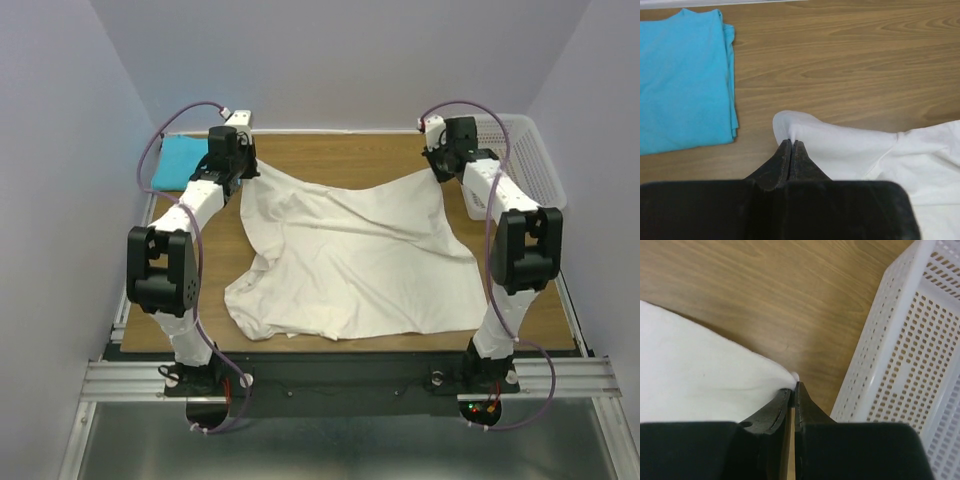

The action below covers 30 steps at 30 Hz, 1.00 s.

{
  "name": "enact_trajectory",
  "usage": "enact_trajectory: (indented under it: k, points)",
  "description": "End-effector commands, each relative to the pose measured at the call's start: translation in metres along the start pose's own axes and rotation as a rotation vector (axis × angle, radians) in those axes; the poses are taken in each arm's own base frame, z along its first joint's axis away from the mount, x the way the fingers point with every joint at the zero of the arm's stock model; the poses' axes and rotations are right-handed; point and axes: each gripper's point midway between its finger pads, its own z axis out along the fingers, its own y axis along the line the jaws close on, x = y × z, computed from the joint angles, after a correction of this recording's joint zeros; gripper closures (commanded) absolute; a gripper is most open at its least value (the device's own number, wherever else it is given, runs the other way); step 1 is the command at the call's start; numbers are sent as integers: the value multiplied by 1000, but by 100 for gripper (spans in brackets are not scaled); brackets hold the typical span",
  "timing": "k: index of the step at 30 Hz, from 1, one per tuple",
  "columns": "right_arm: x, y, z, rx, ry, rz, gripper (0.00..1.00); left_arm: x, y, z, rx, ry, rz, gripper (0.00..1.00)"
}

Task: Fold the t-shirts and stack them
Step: Flatten the tshirt out

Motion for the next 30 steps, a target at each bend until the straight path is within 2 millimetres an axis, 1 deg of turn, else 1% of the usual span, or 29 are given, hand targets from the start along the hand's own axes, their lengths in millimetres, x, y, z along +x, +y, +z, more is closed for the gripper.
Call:
enact_trajectory:
  k: [1, 2, 4, 5, 7, 8, 9, 10, 11, 12, 13, 14, 16, 17, 18, 19, 21, 22, 23, 26, 30]
  points:
    - [-21, -33, 25, 132, -34, 18, 99, -14, -6, 31, 30, -36, -13, 100]
    - [-20, -39, 39, 162, -27, 24, 99, -12, -4, 44, 23, -29, -15, 100]
    - [-23, -47, 51, 204, -28, 41, 99, -9, 2, 57, -1, -19, -20, 100]
    - [-27, -56, 59, 247, -33, 51, 99, -7, 7, 69, -26, -11, -30, 100]
    - [-34, -67, 66, 303, -55, 69, 99, -10, 12, 79, -42, -16, -39, 100]
    - [-39, -72, 68, 325, -68, 72, 99, -18, 12, 84, -45, -33, -45, 100]
    - [-41, -78, 72, 351, -75, 78, 99, -12, 14, 92, -49, -20, -51, 100]
    - [-46, -80, 73, 356, -91, 84, 99, -14, 12, 96, -43, -26, -50, 100]
    - [-48, -81, 76, 357, -102, 87, 99, -24, 11, 98, -37, -46, -50, 100]
    - [-53, -80, 81, 348, -115, 88, 99, -20, 10, 105, -32, -38, -50, 100]
    - [-53, -78, 86, 339, -117, 86, 99, -21, 10, 108, -29, -39, -49, 100]
    - [-53, -77, 89, 332, -117, 87, 99, -28, 10, 110, -32, -53, -47, 100]
    - [-48, -75, 98, 331, -103, 86, 99, -25, 14, 118, -41, -50, -32, 100]
    - [-44, -76, 100, 336, -93, 87, 99, -31, 13, 120, -40, -62, -28, 100]
    - [-43, -76, 100, 343, -89, 86, 99, -28, 14, 124, -44, -59, -25, 100]
    - [-39, -76, 102, 344, -81, 88, 99, -31, 14, 126, -42, -66, -17, 100]
    - [-36, -73, 104, 334, -78, 90, 99, -34, 11, 132, -22, -78, -13, 100]
    - [-34, -72, 105, 330, -73, 90, 99, -39, 9, 134, -12, -88, -7, 100]
    - [-33, -72, 106, 328, -72, 90, 99, -33, 9, 137, -9, -72, -10, 100]
    - [-32, -70, 108, 318, -74, 92, 99, -34, 5, 138, 15, -71, -2, 100]
    - [-34, -68, 108, 306, -82, 100, 99, -33, 3, 136, 25, -67, 12, 100]
